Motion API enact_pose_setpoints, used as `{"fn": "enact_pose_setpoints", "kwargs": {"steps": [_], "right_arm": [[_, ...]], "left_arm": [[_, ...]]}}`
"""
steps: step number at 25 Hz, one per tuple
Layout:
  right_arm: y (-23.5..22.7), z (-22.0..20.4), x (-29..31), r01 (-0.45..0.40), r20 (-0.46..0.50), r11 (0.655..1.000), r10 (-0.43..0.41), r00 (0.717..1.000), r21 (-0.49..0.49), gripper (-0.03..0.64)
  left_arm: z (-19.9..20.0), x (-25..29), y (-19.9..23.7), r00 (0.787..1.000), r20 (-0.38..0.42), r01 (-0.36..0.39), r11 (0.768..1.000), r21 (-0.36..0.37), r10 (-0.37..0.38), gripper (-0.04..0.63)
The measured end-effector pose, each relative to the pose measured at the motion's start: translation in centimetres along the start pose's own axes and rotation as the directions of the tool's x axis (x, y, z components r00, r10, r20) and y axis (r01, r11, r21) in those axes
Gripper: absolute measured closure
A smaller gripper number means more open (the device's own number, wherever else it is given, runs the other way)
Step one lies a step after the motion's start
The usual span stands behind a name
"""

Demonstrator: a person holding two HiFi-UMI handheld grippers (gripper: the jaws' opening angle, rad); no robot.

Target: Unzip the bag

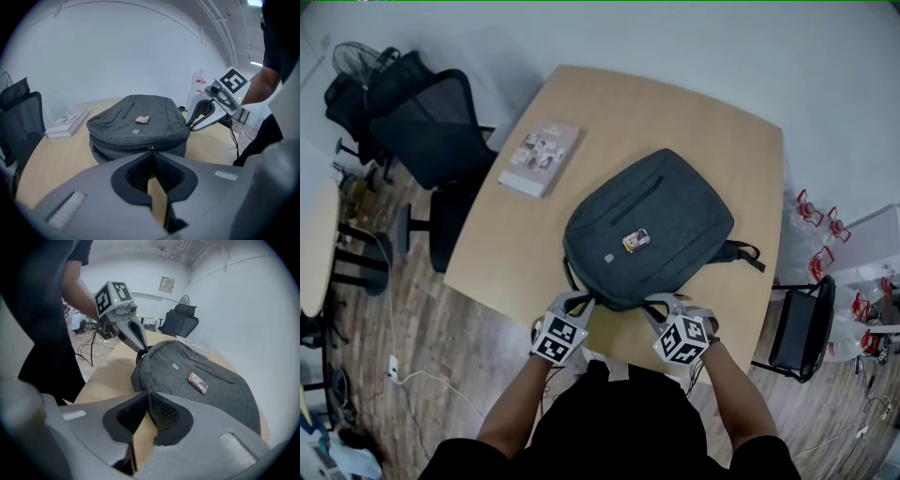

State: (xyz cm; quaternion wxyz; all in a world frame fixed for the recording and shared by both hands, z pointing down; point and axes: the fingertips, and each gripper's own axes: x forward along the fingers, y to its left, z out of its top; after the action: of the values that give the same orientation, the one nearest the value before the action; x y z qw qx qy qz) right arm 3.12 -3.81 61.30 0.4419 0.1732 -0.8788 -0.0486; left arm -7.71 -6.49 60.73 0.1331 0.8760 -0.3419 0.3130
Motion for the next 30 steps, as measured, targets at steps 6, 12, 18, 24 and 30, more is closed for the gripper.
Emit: {"fn": "enact_pose_setpoints", "kwargs": {"steps": [6,12,18,24,30], "right_arm": [[-0.9,1.5,-0.1,0.000,0.038,0.985,-0.007,0.999,0.175,0.589],[-1.3,2.8,0.4,0.008,0.051,0.965,-0.022,0.998,0.263,0.591],[-0.9,3.3,1.2,0.017,0.047,0.948,-0.034,0.998,0.317,0.592],[-0.7,3.6,1.6,0.026,0.040,0.940,-0.042,0.998,0.341,0.592],[0.4,4.0,1.5,0.007,0.027,0.973,-0.014,1.000,0.232,0.592]], "left_arm": [[0.1,-0.4,0.4,1.000,-0.013,-0.011,1.000,0.022,0.011,0.569],[0.4,-1.0,1.2,0.999,-0.013,-0.051,0.999,0.014,0.051,0.569],[-0.5,-1.6,0.6,0.999,-0.034,-0.038,0.999,-0.031,0.037,0.569],[-0.9,-1.5,1.0,0.998,-0.033,-0.063,0.996,-0.064,0.061,0.569],[-1.2,-0.8,2.2,0.993,-0.021,-0.121,0.989,-0.082,0.120,0.568]]}}
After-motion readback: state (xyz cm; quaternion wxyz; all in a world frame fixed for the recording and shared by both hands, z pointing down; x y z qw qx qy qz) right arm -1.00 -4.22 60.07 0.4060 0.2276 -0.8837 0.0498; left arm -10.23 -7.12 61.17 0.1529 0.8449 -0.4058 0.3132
